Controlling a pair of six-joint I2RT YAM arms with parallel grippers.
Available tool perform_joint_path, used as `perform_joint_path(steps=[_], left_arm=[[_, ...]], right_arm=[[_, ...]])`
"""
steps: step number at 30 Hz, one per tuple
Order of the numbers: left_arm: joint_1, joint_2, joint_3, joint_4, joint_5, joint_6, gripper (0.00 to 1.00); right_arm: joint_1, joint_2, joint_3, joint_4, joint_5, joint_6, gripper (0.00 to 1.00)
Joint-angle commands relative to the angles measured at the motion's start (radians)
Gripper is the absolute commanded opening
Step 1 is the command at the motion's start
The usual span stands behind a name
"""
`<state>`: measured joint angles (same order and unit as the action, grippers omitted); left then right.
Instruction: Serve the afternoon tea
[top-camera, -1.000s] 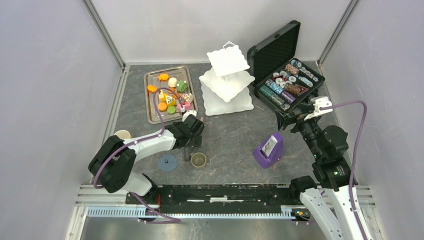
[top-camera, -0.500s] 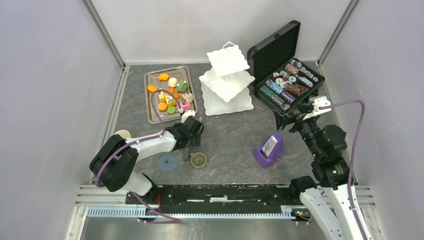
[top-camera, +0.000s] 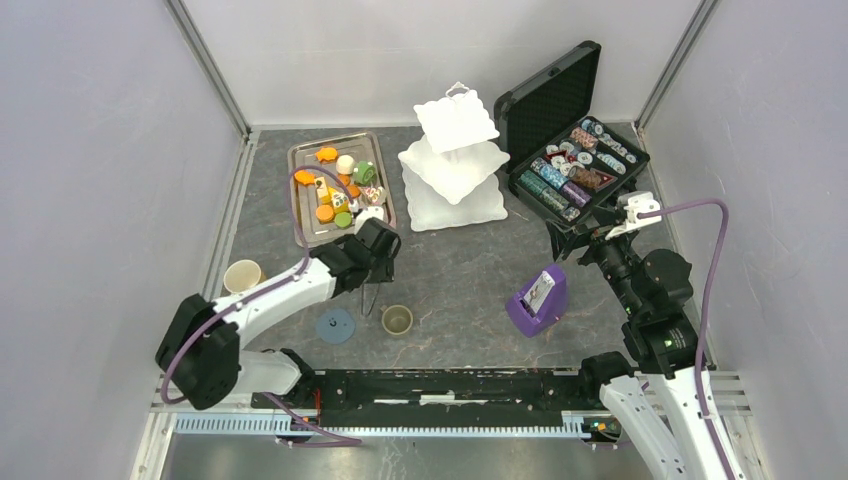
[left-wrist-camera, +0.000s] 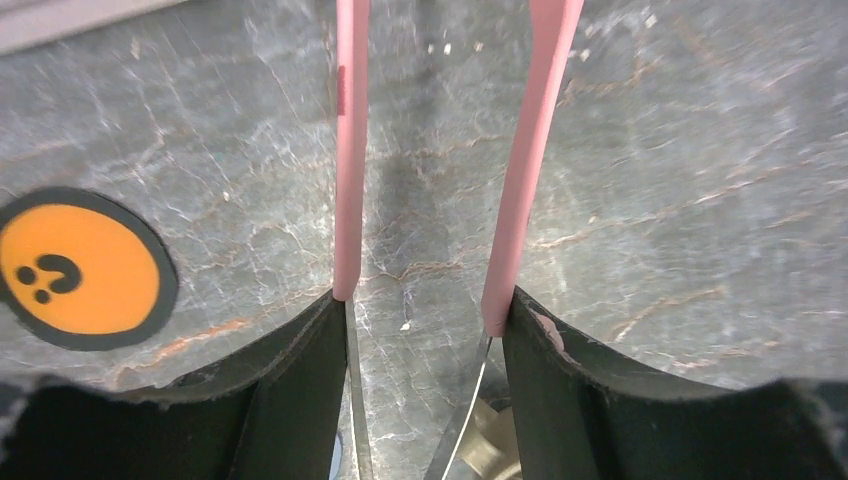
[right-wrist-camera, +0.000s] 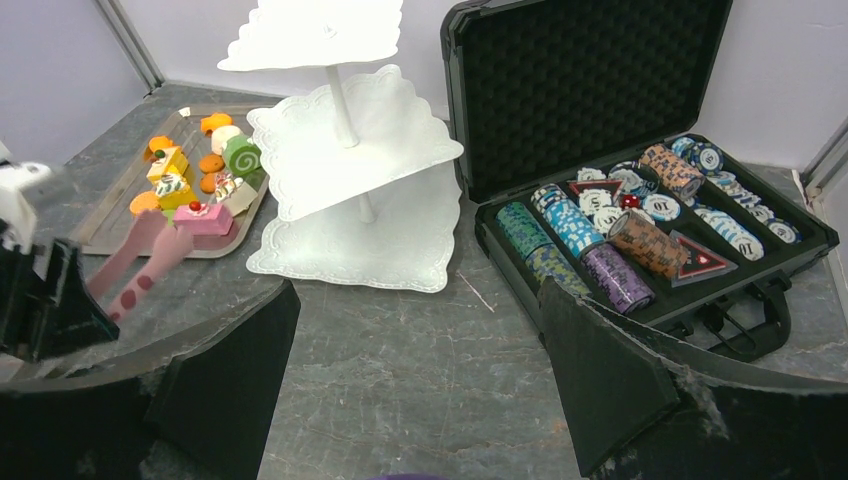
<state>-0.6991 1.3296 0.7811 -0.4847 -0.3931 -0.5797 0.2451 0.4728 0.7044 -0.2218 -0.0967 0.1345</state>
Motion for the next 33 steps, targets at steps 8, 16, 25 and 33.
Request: perform_joint_path(steps=[8,16,25,33], left_arm=[[0.184,-0.125,0.241,-0.24,0.214,0.134,0.61],[0.347,-0.002,0.451,-0.41,0.417,0.267,0.61],[0.363,0.057,0.407,-0.281,0.763,0.158,0.6],[0.189,0.046,0.351,-0.193,0.543,0.061,0.57]], right_arm=[[0.002,0.007,-0.007,0.052,-0.012,0.012,0.98],[0.002,0.008,-0.023,0.059,-0.031,0.028,0.98],[0.002,0.002,-0.019,0.045,-0.03,0.025,0.98],[0.001,0.013,-0.028,0.055,-0.038,0.029,0.98]])
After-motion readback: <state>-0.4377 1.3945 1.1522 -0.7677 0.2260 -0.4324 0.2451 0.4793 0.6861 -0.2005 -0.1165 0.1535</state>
